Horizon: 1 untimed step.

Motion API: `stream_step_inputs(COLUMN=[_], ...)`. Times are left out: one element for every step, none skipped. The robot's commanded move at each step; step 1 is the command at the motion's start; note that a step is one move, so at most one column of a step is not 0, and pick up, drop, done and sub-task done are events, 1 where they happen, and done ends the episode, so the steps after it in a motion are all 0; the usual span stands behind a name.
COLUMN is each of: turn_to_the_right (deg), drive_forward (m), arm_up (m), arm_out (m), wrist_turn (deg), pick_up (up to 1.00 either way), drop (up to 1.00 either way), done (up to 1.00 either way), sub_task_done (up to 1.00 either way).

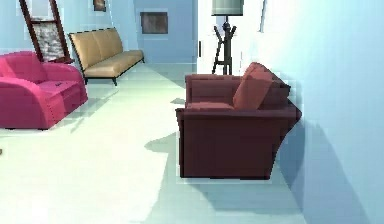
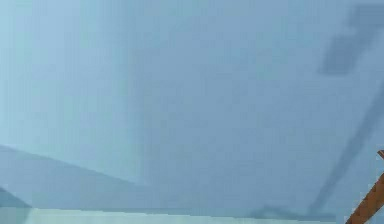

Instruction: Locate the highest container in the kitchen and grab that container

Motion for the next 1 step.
stream_step_inputs(turn_to_the_right=[-30.0], drive_forward=[0.00], arm_up=[0.00], arm_out=[0.00], wrist_turn=[0.0], pick_up=[0.00], drop=[0.00], done=[0.00], sub_task_done=[0.00])
